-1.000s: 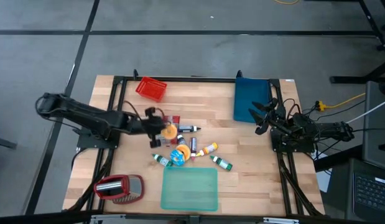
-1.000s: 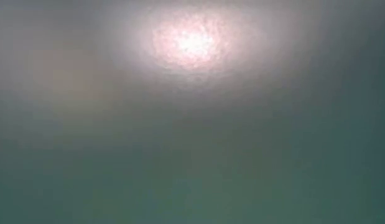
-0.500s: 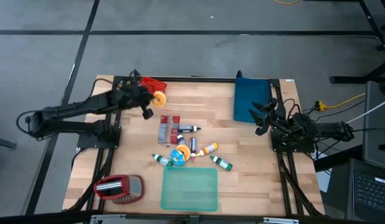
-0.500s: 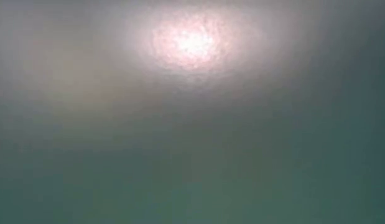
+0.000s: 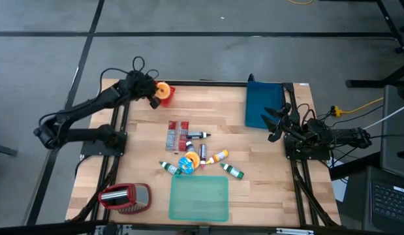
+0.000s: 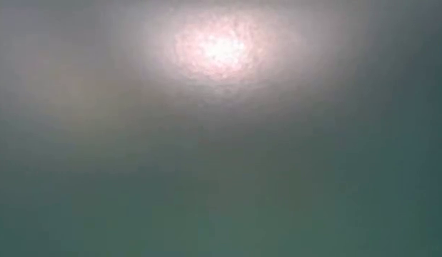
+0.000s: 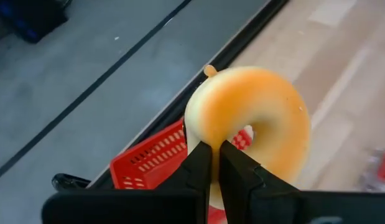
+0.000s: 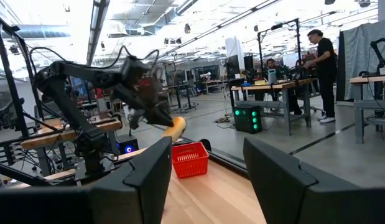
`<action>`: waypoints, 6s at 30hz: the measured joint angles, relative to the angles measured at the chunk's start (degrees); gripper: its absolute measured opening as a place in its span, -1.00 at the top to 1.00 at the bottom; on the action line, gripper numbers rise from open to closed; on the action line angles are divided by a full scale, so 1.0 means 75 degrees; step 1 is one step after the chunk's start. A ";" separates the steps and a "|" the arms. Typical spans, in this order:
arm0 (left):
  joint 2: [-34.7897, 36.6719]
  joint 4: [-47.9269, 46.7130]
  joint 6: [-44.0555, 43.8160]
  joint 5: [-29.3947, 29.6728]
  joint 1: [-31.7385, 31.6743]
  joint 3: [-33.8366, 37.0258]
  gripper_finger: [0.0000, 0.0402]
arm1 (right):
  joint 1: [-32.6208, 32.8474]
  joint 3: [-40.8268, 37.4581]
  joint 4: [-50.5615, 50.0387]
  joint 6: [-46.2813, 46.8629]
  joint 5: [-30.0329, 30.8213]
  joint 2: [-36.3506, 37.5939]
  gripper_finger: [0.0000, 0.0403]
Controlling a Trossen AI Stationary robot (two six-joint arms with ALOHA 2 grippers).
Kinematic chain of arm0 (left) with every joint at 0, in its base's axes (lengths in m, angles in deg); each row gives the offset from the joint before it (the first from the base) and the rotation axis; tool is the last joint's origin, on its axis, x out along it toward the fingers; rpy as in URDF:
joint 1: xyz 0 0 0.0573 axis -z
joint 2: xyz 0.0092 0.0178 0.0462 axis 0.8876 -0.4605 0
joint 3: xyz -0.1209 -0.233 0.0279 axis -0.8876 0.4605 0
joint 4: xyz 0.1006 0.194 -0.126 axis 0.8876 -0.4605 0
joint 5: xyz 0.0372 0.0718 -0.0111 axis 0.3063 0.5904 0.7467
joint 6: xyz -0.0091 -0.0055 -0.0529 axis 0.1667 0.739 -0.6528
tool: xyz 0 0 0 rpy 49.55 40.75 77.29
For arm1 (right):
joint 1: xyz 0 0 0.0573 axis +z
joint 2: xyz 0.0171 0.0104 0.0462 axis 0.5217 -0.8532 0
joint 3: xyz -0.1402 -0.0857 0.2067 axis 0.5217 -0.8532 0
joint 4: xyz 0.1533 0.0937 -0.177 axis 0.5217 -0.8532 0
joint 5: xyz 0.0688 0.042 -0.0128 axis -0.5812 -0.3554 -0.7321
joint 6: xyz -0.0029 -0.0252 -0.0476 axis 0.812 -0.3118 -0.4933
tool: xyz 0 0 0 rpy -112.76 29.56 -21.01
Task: Pick & Place Food Item
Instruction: Put the black donut into the red bin, then put the pink donut into the red bin
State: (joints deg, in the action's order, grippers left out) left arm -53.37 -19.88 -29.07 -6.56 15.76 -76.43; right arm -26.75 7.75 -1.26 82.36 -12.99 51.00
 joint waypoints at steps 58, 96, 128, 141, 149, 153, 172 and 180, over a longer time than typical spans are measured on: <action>-0.2040 0.0813 -0.0548 0.0213 -0.1068 0.0015 0.84 | 0.0002 0.0000 0.0003 0.0017 -0.0009 0.0001 -0.01; -0.1656 0.1451 -0.0245 -0.0538 0.5170 0.0012 0.04 | -0.0001 0.0000 0.0001 0.0032 -0.0003 0.0002 -0.01; -0.3923 0.2177 -0.0077 0.0266 0.7335 -0.1184 -0.13 | 0.0000 0.0000 0.0001 0.0186 -0.0048 0.0001 -0.01; -0.4951 -0.0293 0.0395 -0.0827 0.7226 -0.2664 -0.12 | 0.0002 0.0000 0.0000 0.0207 -0.0227 0.0000 -0.01; -0.4951 -0.0441 0.0346 -0.0964 0.7159 -0.2667 -0.12 | 0.0002 0.0003 0.0000 0.0207 -0.0227 0.0003 -0.01; -0.4951 -0.0428 0.0263 -0.0725 0.7114 -0.2667 -0.07 | 0.0002 0.0000 0.0000 0.0206 -0.0227 0.0001 -0.01; -0.5307 -0.0192 -0.0021 -0.0583 0.7112 -0.2688 0.38 | 0.0002 0.0000 0.0000 0.0210 -0.0227 0.0000 -0.01; -0.5430 0.0050 -0.0052 -0.0320 0.7063 -0.2682 0.88 | 0.0002 0.0000 0.0003 0.0216 -0.0221 0.0000 -0.01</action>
State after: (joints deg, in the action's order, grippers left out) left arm -94.10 -19.51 -29.46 -8.96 68.73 -96.55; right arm -26.73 7.75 -1.24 83.97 -14.65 51.00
